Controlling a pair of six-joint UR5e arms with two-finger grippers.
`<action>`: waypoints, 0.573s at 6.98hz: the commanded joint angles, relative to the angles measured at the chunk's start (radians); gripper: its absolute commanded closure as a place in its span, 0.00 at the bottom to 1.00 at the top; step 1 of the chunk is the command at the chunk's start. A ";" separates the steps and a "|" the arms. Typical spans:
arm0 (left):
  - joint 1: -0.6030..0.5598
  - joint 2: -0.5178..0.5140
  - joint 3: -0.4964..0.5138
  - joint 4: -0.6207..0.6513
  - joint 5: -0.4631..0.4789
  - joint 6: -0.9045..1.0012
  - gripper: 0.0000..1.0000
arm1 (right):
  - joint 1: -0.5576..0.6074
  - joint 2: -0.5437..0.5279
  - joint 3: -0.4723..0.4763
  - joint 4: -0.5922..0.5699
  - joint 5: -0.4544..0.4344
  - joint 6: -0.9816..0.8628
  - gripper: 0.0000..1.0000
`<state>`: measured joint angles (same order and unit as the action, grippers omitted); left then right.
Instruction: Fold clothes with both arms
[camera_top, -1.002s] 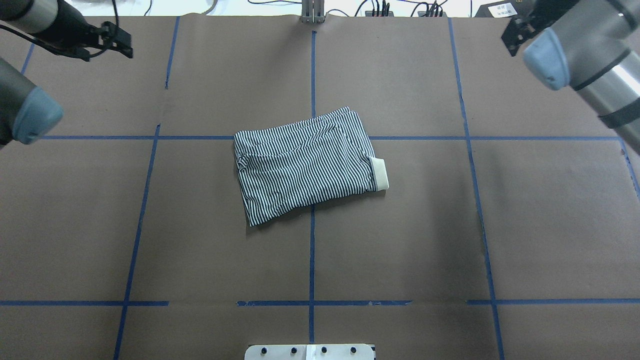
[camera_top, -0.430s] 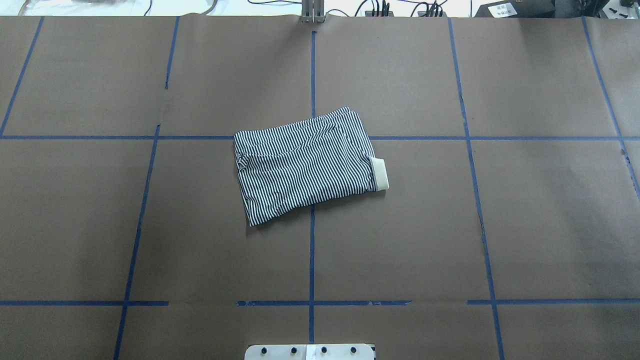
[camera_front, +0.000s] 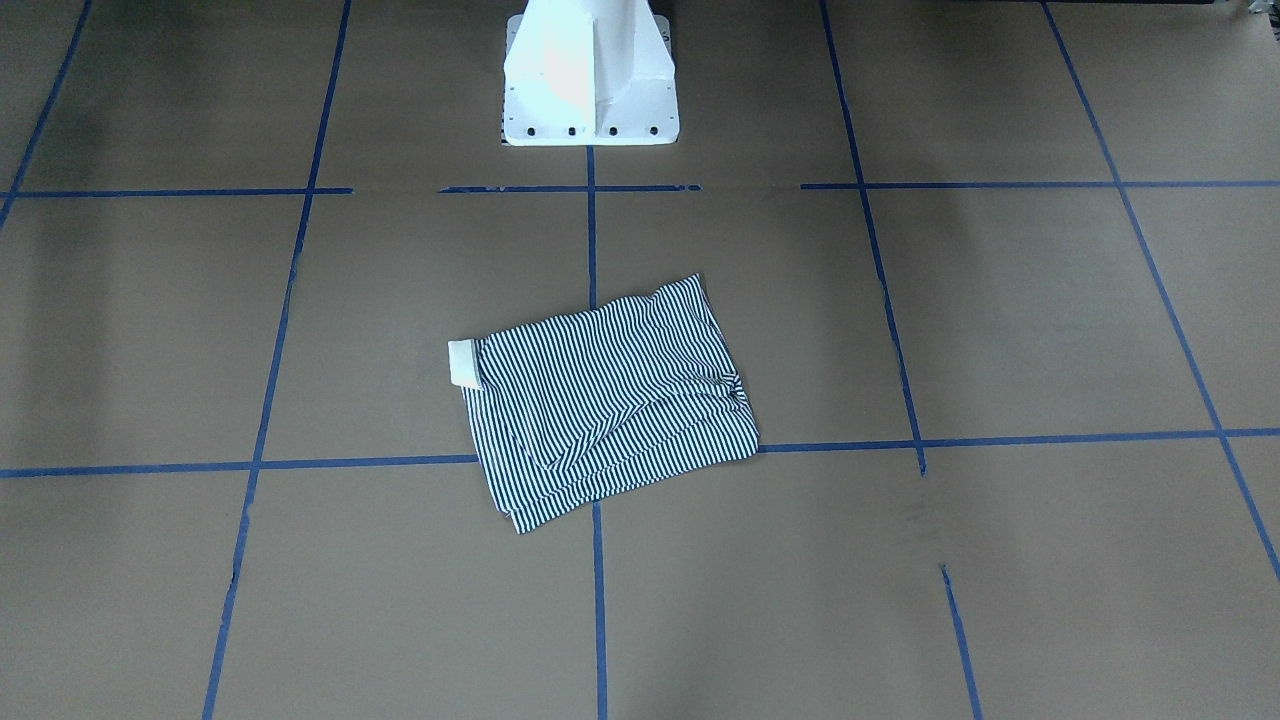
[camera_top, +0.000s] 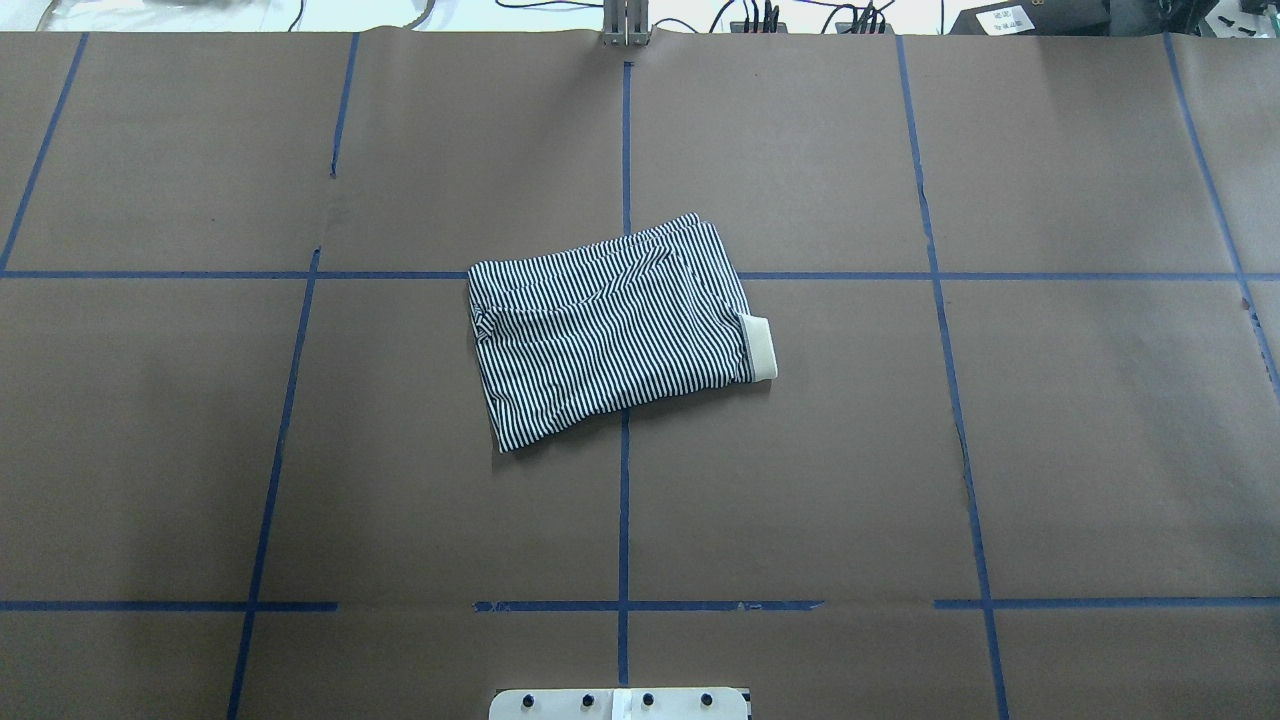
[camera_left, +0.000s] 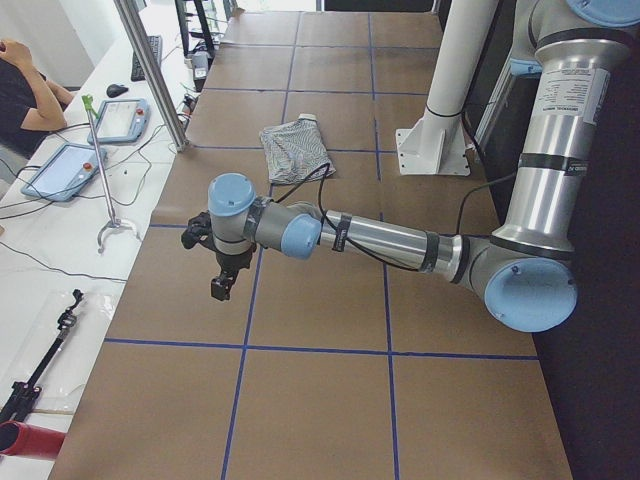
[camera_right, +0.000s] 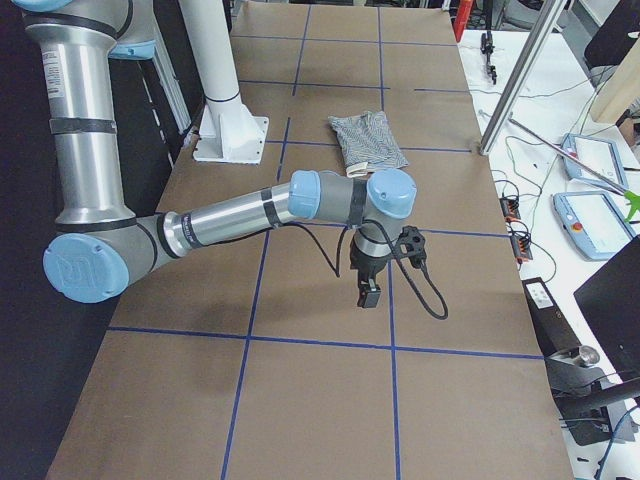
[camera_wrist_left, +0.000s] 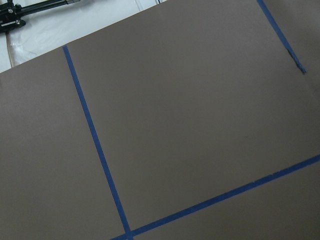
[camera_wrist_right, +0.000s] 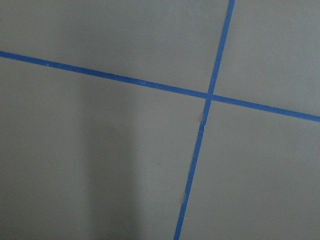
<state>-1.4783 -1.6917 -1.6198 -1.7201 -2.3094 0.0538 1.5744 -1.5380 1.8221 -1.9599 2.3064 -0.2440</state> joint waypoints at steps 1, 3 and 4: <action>-0.005 0.058 -0.006 0.019 -0.001 0.008 0.00 | 0.001 -0.057 -0.041 0.110 0.008 0.093 0.00; -0.063 0.084 0.008 0.020 0.001 0.083 0.00 | 0.003 -0.069 -0.137 0.200 0.123 0.103 0.00; -0.075 0.087 0.018 0.039 0.001 0.139 0.00 | 0.003 -0.073 -0.144 0.235 0.126 0.132 0.00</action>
<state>-1.5291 -1.6140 -1.6115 -1.6963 -2.3088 0.1275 1.5767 -1.6036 1.7069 -1.7728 2.4005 -0.1378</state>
